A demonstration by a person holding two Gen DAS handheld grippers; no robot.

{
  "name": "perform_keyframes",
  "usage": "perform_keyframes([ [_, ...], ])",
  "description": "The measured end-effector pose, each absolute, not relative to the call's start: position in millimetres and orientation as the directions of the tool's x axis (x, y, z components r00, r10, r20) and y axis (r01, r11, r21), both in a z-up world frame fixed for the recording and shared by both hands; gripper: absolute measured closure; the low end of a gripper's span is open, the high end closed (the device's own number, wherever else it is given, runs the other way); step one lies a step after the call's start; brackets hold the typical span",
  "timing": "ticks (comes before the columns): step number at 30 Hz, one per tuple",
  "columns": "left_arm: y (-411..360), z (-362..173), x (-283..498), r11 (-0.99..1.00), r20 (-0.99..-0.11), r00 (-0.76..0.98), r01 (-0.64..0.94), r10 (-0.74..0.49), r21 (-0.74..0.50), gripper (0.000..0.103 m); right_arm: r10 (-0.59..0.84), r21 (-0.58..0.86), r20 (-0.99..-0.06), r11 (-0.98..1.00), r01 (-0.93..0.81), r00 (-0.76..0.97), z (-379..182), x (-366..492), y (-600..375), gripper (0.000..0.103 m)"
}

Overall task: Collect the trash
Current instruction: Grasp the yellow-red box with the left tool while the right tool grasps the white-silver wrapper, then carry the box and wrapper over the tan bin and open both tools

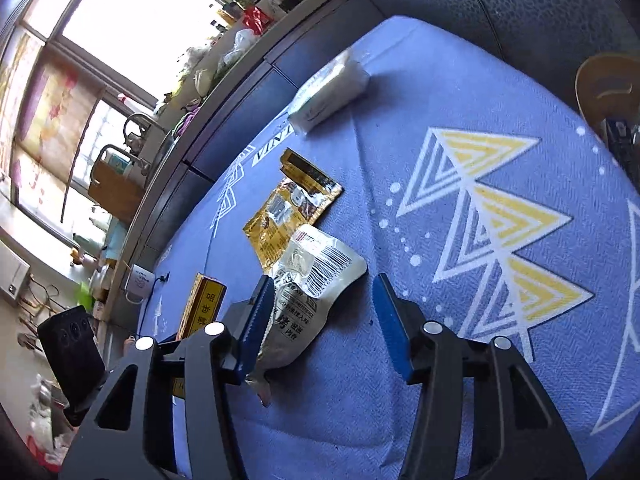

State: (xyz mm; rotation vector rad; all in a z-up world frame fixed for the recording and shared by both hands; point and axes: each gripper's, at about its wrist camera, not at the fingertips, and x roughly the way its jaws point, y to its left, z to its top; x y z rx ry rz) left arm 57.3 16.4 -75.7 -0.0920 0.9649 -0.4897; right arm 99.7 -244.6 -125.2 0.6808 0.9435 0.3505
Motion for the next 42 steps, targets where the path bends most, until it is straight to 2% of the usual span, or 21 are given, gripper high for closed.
perform_keyframes([
  [2,7.0,-75.7,56.9,0.879,-0.767,0.455,0.373,-0.453,-0.297,0.044,0.597,0.732,-0.583,0.681,0.036,0.552,-134.7,99.5,-248.7,0.060],
  [6,-15.8,-87.6,61.2,0.873,-0.798,0.402,0.388,-0.449,-0.296,0.044,0.636,0.763,-0.550,0.646,0.015,0.541,-140.2,110.2,-236.2,0.071],
  [8,-25.4,-94.6,62.2,0.870,-0.812,0.375,0.393,-0.446,-0.296,0.045,0.651,0.762,-0.554,0.647,0.002,0.518,-146.9,116.8,-221.3,0.093],
  [13,-29.4,-79.5,58.3,0.878,-0.815,0.391,0.393,-0.428,-0.272,0.045,0.681,0.812,-0.465,0.582,-0.033,0.565,-138.2,105.8,-235.5,0.100],
  [17,-48.8,-58.1,63.0,0.855,-0.800,0.388,0.439,-0.458,-0.276,0.045,0.626,0.831,-0.400,0.556,-0.025,0.670,-121.1,86.1,-293.5,0.101],
  [24,-165.4,-40.3,90.6,0.748,-0.793,0.300,0.605,-0.531,-0.272,0.045,0.397,0.831,-0.339,0.551,0.074,0.853,-103.3,47.6,-424.2,0.101],
  [27,-224.4,-35.1,100.9,0.695,-0.785,0.266,0.667,-0.559,-0.269,0.045,0.264,0.794,-0.369,0.588,0.154,0.891,-101.9,32.0,-471.8,0.101],
  [31,-301.6,-36.7,121.3,0.649,-0.772,0.240,0.709,-0.589,-0.276,0.045,0.110,0.707,-0.454,0.649,0.282,0.884,-110.2,20.5,-518.5,0.101],
  [37,-378.5,-65.6,138.0,0.642,-0.805,0.231,0.733,-0.546,-0.225,0.044,0.063,0.638,-0.544,0.679,0.363,0.837,-128.8,35.0,-537.5,0.098],
  [38,-387.5,-73.7,138.9,0.646,-0.818,0.234,0.735,-0.526,-0.206,0.033,0.073,0.636,-0.551,0.681,0.362,0.832,-131.6,38.2,-537.7,0.091],
  [39,-393.2,-80.2,139.3,0.649,-0.829,0.234,0.737,-0.507,-0.189,0.023,0.079,0.628,-0.566,0.686,0.367,0.821,-134.7,41.9,-537.3,0.067],
  [40,-397.7,-86.5,139.6,0.657,-0.839,0.247,0.735,-0.485,-0.164,0.011,0.067,0.618,-0.576,0.688,0.380,0.815,-136.7,44.4,-536.9,0.059],
  [42,-398.7,-89.2,140.4,0.674,-0.843,0.275,0.727,-0.462,-0.132,0.023,0.031,0.615,-0.563,0.684,0.393,0.826,-136.3,37.5,-535.6,0.057],
])
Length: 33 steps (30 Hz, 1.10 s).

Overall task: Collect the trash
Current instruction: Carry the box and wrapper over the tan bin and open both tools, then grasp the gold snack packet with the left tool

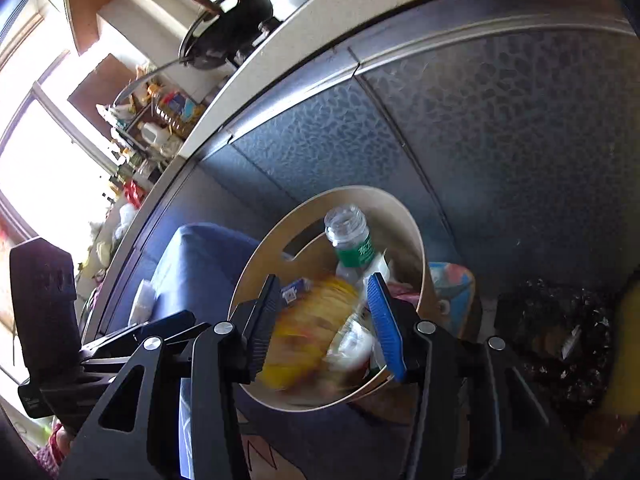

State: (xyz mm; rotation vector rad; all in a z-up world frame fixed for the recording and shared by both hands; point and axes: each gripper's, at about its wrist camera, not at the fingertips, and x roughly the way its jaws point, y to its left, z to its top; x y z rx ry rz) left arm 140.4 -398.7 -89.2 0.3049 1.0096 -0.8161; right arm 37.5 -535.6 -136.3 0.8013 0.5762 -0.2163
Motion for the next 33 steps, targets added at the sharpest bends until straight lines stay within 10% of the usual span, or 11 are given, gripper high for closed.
perform_keyframes([
  [16,-179.5,-60.2,83.4,0.787,-0.777,0.379,0.573,-0.503,-0.230,0.026,0.190,0.725,-0.413,0.661,0.195,0.891,-90.4,44.6,-478.7,0.058],
  [31,13.4,-75.8,100.9,0.903,-0.768,0.474,0.234,-0.429,-0.360,0.026,0.506,0.618,-0.618,0.786,-0.027,0.602,-118.5,192.7,-251.9,0.070],
  [33,18.2,-76.5,105.2,0.899,-0.763,0.474,0.232,-0.439,-0.372,0.026,0.506,0.603,-0.644,0.797,-0.026,0.574,-125.8,203.8,-235.0,0.087],
])
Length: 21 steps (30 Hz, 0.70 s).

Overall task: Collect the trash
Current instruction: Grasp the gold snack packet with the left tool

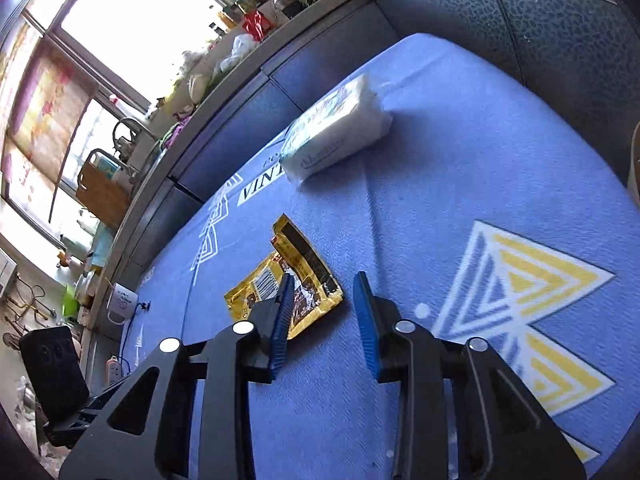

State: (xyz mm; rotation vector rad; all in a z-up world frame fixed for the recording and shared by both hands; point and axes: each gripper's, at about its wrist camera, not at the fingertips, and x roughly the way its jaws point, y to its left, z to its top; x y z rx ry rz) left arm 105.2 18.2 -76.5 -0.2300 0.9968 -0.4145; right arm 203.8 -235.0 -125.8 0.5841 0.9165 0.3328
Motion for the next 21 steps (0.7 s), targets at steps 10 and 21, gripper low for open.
perform_keyframes([
  [10,6.5,-97.3,164.1,0.821,-0.722,0.395,0.218,-0.569,-0.528,0.026,0.498,0.596,-0.652,0.803,-0.020,0.572,-142.6,203.6,-214.0,0.103],
  [21,-41.2,-106.9,173.8,0.821,-0.743,0.350,0.264,-0.570,-0.505,0.102,0.460,0.540,-0.665,0.840,-0.047,0.588,-137.9,202.2,-208.2,0.103],
])
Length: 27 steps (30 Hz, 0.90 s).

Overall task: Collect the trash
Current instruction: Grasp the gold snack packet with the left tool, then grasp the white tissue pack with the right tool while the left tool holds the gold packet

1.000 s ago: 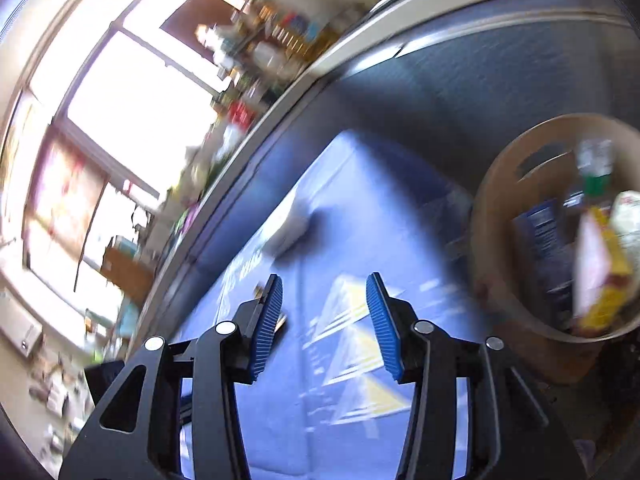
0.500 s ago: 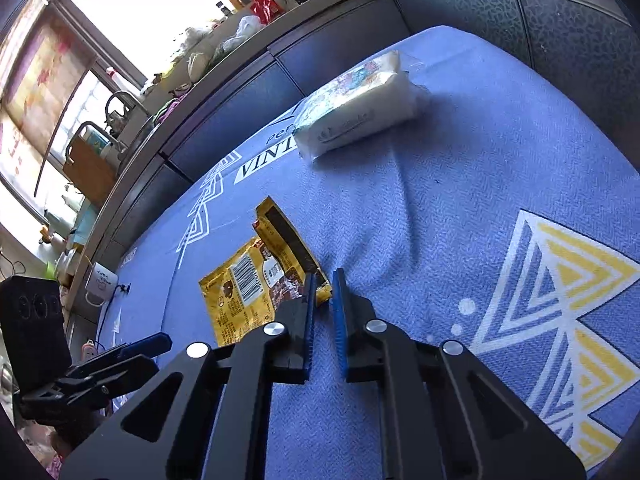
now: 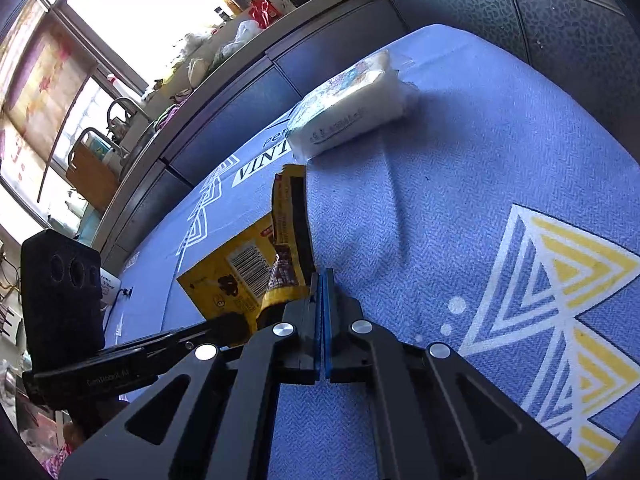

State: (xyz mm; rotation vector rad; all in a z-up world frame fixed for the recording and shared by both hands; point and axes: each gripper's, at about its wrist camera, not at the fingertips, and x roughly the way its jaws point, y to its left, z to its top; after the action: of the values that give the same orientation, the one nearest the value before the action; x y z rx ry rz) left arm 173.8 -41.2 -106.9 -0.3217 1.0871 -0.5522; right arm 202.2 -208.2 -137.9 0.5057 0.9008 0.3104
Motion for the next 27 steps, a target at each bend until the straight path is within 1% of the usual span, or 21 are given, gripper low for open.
perform_keyframes([
  [3,-41.2,-104.9,164.7,0.846,-0.758,0.376,0.277,-0.532,-0.457,0.102,0.448,0.519,-0.669,0.853,-0.058,0.593,-136.3,201.8,-205.8,0.103],
  [7,-28.3,-101.9,154.5,0.889,-0.779,0.428,0.252,-0.458,-0.383,0.102,0.453,0.532,-0.664,0.845,-0.050,0.594,-136.2,197.2,-208.6,0.103],
  [10,-14.0,-100.4,142.9,0.912,-0.786,0.463,0.239,-0.409,-0.334,0.102,0.427,0.499,-0.681,0.865,-0.049,0.594,-133.5,185.7,-203.1,0.103],
  [14,4.6,-100.9,128.7,0.930,-0.792,0.488,0.226,-0.367,-0.291,0.102,0.397,0.444,-0.704,0.893,-0.071,0.588,-129.1,165.2,-194.5,0.098],
  [16,13.8,-101.6,122.6,0.932,-0.792,0.493,0.217,-0.360,-0.289,0.102,0.394,0.431,-0.712,0.899,-0.082,0.582,-126.9,157.9,-190.7,0.093],
  [18,17.9,-101.3,119.6,0.934,-0.791,0.497,0.214,-0.356,-0.286,0.102,0.398,0.429,-0.713,0.899,-0.089,0.577,-123.4,155.3,-190.5,0.078],
  [19,19.7,-101.2,117.9,0.935,-0.791,0.500,0.214,-0.353,-0.282,0.102,0.387,0.420,-0.713,0.903,-0.086,0.585,-121.1,155.6,-192.0,0.074],
  [20,20.9,-100.9,116.6,0.936,-0.790,0.504,0.214,-0.349,-0.278,0.102,0.370,0.409,-0.708,0.909,-0.078,0.602,-117.0,157.5,-195.6,0.067],
  [23,26.7,-102.8,115.5,0.937,-0.785,0.512,0.213,-0.349,-0.278,0.102,0.343,0.425,-0.687,0.905,-0.028,0.641,-101.1,180.3,-216.9,0.065],
  [25,31.9,-104.6,115.9,0.927,-0.774,0.510,0.212,-0.376,-0.310,0.102,0.319,0.442,-0.667,0.897,0.013,0.674,-85.5,208.6,-233.6,0.065],
  [26,32.5,-104.9,115.5,0.925,-0.772,0.510,0.210,-0.379,-0.316,0.102,0.299,0.440,-0.663,0.898,0.033,0.686,-79.0,223.2,-240.8,0.060],
  [27,32.7,-105.0,115.2,0.925,-0.770,0.512,0.211,-0.381,-0.317,0.102,0.274,0.435,-0.661,0.898,0.059,0.698,-71.6,243.2,-247.9,0.059],
])
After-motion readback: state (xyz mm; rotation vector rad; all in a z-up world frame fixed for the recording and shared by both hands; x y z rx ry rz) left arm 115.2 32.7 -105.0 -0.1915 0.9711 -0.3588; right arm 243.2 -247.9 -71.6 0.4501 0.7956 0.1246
